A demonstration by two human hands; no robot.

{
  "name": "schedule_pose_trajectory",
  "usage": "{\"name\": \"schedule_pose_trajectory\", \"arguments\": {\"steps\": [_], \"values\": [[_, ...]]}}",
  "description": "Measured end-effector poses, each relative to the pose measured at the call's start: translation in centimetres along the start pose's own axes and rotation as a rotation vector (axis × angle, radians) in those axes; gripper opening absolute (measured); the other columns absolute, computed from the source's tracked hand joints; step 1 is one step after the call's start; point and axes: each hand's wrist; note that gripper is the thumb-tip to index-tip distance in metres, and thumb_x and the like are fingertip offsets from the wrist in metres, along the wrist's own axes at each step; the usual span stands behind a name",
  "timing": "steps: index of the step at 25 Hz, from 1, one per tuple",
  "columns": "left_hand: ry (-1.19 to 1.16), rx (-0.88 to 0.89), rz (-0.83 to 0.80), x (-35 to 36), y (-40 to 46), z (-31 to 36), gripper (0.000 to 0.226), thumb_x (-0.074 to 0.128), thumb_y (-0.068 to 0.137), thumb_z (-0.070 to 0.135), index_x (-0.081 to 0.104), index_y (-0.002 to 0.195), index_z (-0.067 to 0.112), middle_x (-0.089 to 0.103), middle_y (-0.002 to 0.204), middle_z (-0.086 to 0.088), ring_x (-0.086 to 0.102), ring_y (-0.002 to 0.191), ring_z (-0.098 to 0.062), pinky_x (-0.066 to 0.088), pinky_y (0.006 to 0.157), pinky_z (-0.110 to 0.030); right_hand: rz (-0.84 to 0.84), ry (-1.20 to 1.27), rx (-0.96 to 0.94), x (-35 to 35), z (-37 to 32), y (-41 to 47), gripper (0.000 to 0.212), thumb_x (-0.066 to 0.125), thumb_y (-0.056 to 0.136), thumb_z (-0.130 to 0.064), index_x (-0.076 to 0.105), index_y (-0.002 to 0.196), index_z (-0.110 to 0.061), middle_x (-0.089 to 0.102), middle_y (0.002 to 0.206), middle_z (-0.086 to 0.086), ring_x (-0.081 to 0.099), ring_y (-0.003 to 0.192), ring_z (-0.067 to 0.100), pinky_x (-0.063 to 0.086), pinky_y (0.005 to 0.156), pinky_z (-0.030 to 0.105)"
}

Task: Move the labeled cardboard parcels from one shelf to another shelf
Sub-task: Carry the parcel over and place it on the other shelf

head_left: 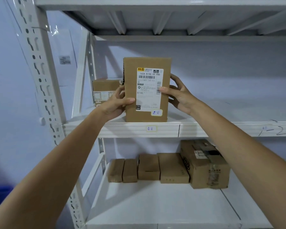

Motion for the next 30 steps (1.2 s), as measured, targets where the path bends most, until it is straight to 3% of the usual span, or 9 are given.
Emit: {"name": "schedule_pose_trajectory", "arguments": {"steps": [6,10,12,14,17,20,24,28,30], "values": [[0.028,-0.033,0.004,0.3,-0.2,-0.2,0.145,0.101,0.029,0.02,0.028,0.154,0.018,0.039,0.157,-0.018,0.04,0.144,-0.037,0.032,0.118,-0.055,0.019,0.025,0.033,0.3,0.2,-0.4,0.07,0.086,0.067,-0.018,0.057,0.127,-0.04,0.079,0.102,-0.004,0.074,0.101,0.016,0.056,0.081,0.027],[0.158,-0.063,-0.016,0.0,-0.2,0.0,0.114,0.087,0.059,0.002,0.028,0.154,0.018,0.051,0.146,-0.008,0.044,0.142,-0.03,0.042,0.112,-0.041,0.056,0.013,0.041,0.6,0.1,-0.7,0.071,0.082,0.077,-0.014,0.051,0.139,-0.029,0.079,0.104,-0.004,0.069,0.111,0.02,0.049,0.102,0.038],[0.182,-0.074,-0.028,0.0,-0.5,0.5,0.13,0.097,0.043,0.011,0.029,0.154,0.015,0.051,0.145,-0.006,0.049,0.136,-0.026,0.045,0.108,-0.035,0.07,-0.037,0.051,0.8,-0.3,-1.2,0.074,0.081,0.079,-0.016,0.046,0.143,-0.029,0.072,0.121,0.002,0.061,0.124,0.023,0.038,0.115,0.044],[0.196,-0.037,0.047,0.0,-1.0,1.2,0.124,0.095,0.051,0.014,0.027,0.155,0.01,0.043,0.154,-0.01,0.052,0.13,-0.025,0.047,0.103,-0.034,0.098,-0.098,0.045,0.6,-1.0,-2.0,0.08,0.082,0.078,-0.024,0.04,0.146,-0.031,0.056,0.143,0.009,0.05,0.135,0.024,0.031,0.118,0.044],[0.144,0.145,0.388,-0.5,-2.0,2.8,0.077,0.077,0.079,0.011,0.038,0.145,0.004,0.047,0.15,-0.013,0.055,0.12,-0.02,0.043,0.094,-0.029,0.188,-0.15,-0.023,-0.6,-2.3,-3.8,0.079,0.081,0.076,-0.037,0.042,0.144,-0.033,0.047,0.147,0.005,0.046,0.135,0.02,0.035,0.108,0.039],[0.144,0.424,0.605,-0.5,-4.6,4.5,0.04,0.077,0.079,0.022,0.052,0.11,0.02,0.056,0.119,-0.003,0.059,0.108,-0.016,0.047,0.095,-0.028,0.274,-0.167,-0.079,-1.8,-2.4,-6.2,0.066,0.08,0.076,-0.038,0.05,0.135,-0.033,0.054,0.14,0.003,0.053,0.128,0.018,0.041,0.097,0.034],[0.262,0.527,0.559,3.1,-8.6,2.7,0.022,0.072,0.08,0.021,0.054,0.094,0.024,0.061,0.095,0.008,0.062,0.085,-0.003,0.051,0.077,-0.016,0.387,-0.173,-0.095,-2.7,-0.3,-9.8,0.042,0.079,0.081,-0.028,0.06,0.118,-0.029,0.064,0.128,0.003,0.061,0.121,0.018,0.047,0.096,0.032],[0.303,0.382,0.482,7.2,-10.3,-3.2,0.026,0.072,0.085,0.013,0.054,0.103,0.016,0.062,0.105,-0.006,0.062,0.093,-0.011,0.051,0.082,-0.021,0.481,-0.173,-0.117,-3.1,1.5,-13.8,0.032,0.077,0.084,-0.017,0.062,0.112,-0.022,0.067,0.116,0.002,0.064,0.112,0.015,0.051,0.097,0.032],[0.294,0.31,0.416,9.6,-10.5,-6.0,0.026,0.072,0.085,0.015,0.055,0.104,0.017,0.062,0.105,-0.001,0.062,0.087,0.0,0.05,0.078,-0.016,0.518,-0.185,-0.136,-3.8,2.0,-15.8,0.034,0.076,0.084,-0.012,0.062,0.115,-0.015,0.067,0.112,0.003,0.066,0.101,0.008,0.052,0.086,0.021]]}}
Point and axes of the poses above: each hand's wrist, its own y-axis towards the middle knuckle, its own x-axis out of the palm, z = x × y
